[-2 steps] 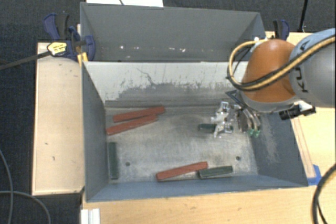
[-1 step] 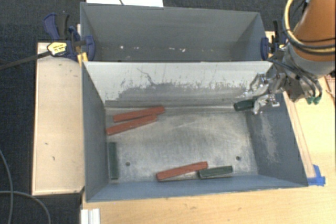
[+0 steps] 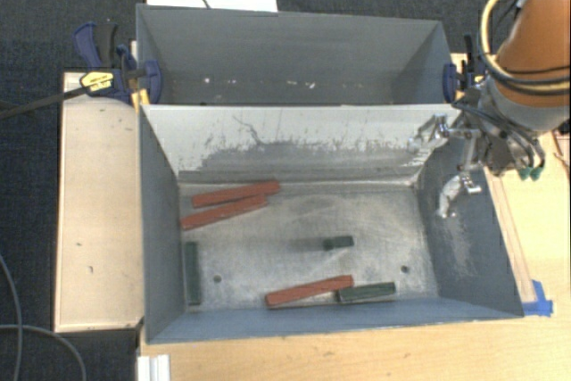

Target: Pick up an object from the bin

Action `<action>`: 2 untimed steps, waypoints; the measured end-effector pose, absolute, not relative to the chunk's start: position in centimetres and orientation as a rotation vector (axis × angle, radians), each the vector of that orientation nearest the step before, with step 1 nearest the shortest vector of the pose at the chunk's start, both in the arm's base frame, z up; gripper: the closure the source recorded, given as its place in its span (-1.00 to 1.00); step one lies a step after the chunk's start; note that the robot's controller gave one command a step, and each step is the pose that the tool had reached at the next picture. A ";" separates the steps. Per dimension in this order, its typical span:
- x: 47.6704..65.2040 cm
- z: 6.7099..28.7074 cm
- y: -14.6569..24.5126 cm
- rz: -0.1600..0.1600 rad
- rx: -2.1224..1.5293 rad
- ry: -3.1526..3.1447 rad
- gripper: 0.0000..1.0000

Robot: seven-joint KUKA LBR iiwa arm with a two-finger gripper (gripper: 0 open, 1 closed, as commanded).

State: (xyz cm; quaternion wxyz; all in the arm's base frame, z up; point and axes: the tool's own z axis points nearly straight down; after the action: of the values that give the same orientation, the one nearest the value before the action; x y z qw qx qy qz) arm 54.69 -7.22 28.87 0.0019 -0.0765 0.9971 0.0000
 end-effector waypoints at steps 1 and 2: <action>54.7 28.9 -7.2 0.000 -0.239 3.129 -1.00; 55.0 24.4 -5.5 -0.003 -0.348 3.114 -1.00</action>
Offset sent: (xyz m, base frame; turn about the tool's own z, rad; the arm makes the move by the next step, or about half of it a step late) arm 0.0088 0.0603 -0.1607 -0.2466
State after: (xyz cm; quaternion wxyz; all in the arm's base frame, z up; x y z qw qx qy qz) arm 55.05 -5.54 24.42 0.0043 -0.1112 0.9938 -0.0009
